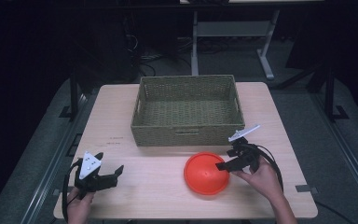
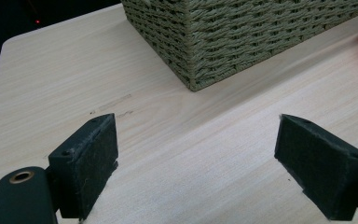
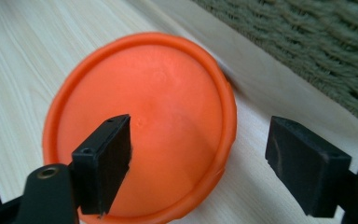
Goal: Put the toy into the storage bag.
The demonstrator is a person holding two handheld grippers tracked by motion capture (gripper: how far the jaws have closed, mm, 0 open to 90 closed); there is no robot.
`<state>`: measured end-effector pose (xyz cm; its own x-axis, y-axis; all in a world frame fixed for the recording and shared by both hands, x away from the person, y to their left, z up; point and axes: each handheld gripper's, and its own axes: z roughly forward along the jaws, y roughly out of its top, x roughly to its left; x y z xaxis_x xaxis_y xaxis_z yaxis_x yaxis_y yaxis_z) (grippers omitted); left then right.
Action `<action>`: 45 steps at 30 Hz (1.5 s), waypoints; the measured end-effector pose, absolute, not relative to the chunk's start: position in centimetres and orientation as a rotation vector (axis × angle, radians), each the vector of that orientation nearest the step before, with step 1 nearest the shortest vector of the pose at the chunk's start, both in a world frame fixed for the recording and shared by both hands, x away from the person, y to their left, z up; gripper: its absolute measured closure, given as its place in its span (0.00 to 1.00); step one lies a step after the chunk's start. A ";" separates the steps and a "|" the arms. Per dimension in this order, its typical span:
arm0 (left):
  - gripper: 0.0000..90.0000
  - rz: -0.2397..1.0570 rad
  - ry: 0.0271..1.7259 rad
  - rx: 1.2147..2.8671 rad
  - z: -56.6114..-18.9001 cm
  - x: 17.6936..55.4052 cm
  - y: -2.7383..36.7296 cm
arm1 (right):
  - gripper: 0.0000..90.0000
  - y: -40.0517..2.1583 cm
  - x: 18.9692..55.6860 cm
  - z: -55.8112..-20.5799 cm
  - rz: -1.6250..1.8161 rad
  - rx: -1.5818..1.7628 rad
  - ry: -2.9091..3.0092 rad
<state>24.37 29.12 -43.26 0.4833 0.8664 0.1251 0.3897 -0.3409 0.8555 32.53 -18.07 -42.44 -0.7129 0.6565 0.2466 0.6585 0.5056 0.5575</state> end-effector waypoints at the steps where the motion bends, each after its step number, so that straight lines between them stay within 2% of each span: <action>1: 0.14 0.756 1.038 1.929 -43.3 24.4 29.1 | 0.25 -17.9 32.6 -42.6 -0.996 -1.199 -2.717; 4: 0.14 0.754 1.036 1.932 -43.2 24.4 29.1 | 0.25 -17.8 32.9 -43.1 -0.954 -1.204 -2.722; 13: 0.14 0.755 1.034 1.934 -43.3 24.4 29.1 | 0.35 -18.2 33.5 -44.3 -0.924 -1.216 -2.697; 32: 0.14 0.756 1.038 1.934 -43.2 24.3 29.1 | 0.66 -18.2 34.2 -45.4 -0.920 -1.199 -2.614; 45: 0.14 0.774 1.034 1.922 -43.1 24.2 29.0 | 0.73 -19.6 34.5 -46.3 -1.011 -1.200 -2.495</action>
